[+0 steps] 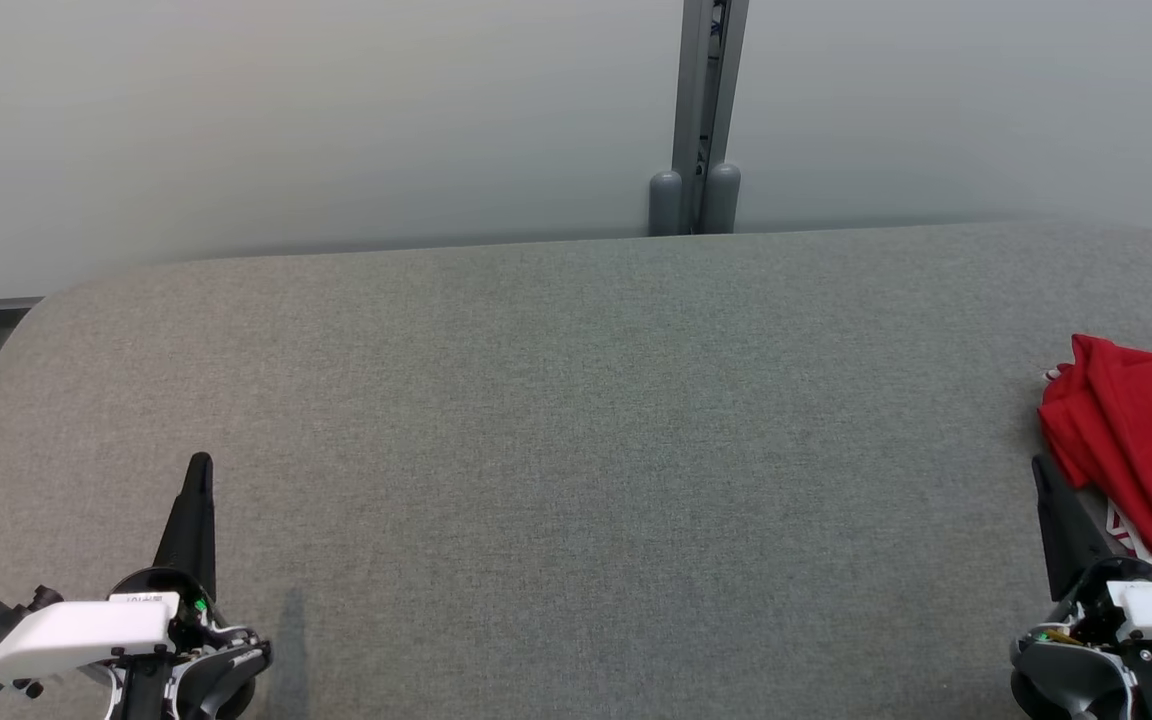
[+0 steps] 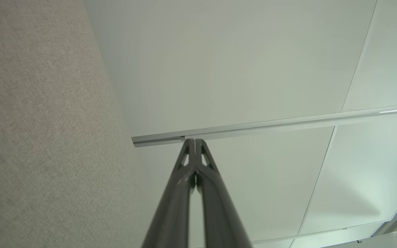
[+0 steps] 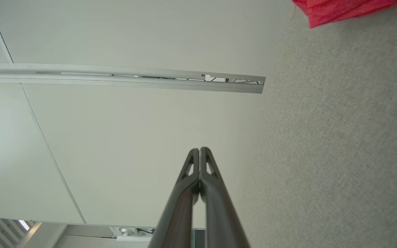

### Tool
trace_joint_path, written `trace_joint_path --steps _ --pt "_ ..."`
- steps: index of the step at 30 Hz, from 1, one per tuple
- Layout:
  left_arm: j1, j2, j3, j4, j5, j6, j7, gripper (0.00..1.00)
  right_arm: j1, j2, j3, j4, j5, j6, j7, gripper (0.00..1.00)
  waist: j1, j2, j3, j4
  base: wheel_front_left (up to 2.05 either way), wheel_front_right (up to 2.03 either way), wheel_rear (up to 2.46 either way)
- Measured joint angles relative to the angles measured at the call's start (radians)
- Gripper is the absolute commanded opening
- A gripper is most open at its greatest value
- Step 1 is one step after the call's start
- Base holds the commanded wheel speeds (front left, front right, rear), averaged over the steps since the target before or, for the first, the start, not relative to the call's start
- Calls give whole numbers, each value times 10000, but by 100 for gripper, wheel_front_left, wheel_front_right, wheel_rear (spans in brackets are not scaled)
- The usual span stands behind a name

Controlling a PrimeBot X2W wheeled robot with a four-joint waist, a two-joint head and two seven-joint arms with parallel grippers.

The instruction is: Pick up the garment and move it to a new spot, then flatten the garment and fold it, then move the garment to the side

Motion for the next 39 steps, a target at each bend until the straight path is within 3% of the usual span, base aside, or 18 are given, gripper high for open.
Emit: trace_joint_path --steps 39 --pt "-78 -63 128 17 -194 -71 88 0 -81 -2 -8 46 295 0 44 0 0 0 10 -2 0 0 0"
